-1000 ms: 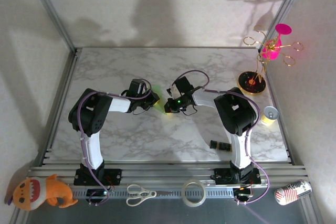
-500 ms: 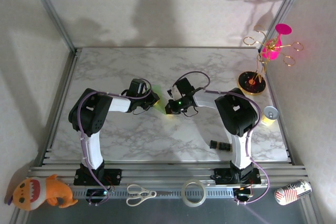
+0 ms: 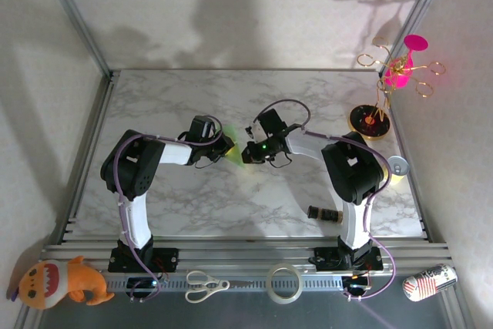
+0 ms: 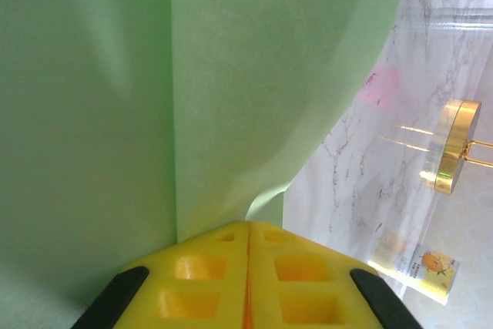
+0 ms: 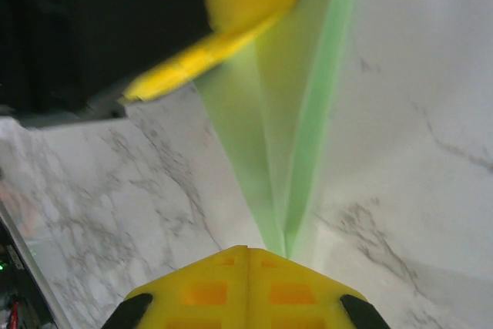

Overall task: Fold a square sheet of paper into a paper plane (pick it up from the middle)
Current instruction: Fourth fold the wing at the center of the table.

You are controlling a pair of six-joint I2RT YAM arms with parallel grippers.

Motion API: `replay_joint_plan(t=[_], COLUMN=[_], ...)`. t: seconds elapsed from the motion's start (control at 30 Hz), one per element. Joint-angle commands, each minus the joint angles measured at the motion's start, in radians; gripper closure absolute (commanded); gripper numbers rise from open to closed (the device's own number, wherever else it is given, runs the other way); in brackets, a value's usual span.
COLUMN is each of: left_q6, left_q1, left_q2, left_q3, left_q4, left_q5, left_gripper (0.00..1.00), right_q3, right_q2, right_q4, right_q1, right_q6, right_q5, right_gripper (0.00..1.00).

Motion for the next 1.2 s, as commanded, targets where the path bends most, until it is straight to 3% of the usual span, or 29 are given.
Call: replay_joint_plan(t=[0.0,0.5,0.77,1.17], left_q6=[0.039,0.047,0.117,0.209], left_q1=[-0.008,-0.011,-0.011,0.001], left_q2=[0.091,0.058,-0.02,-0.008], left_q3=[-0.03,-0.011,0.045,0.059], left_q4=[-0.187,-0.182,-0.138,-0.15], left_q5=[-0.115,-0.08,0.007,0.012], left_gripper=[0.92,0.91,0.84,0.83], right_q3=[0.051,0.09,-0.032,-0.195], right_q2=[0.047,0.145,0.102,-0.006], right_q4=[0.016,-0.032,-0.026,-0.014], right_q1=[0.015,0.026,0.023,0.018], right_q6=[0.017,0.008,0.009,0.012], right_q5=[-0.005,0.08,0.067,0.03], right_gripper=[0.95,0.96,0.96,0.96])
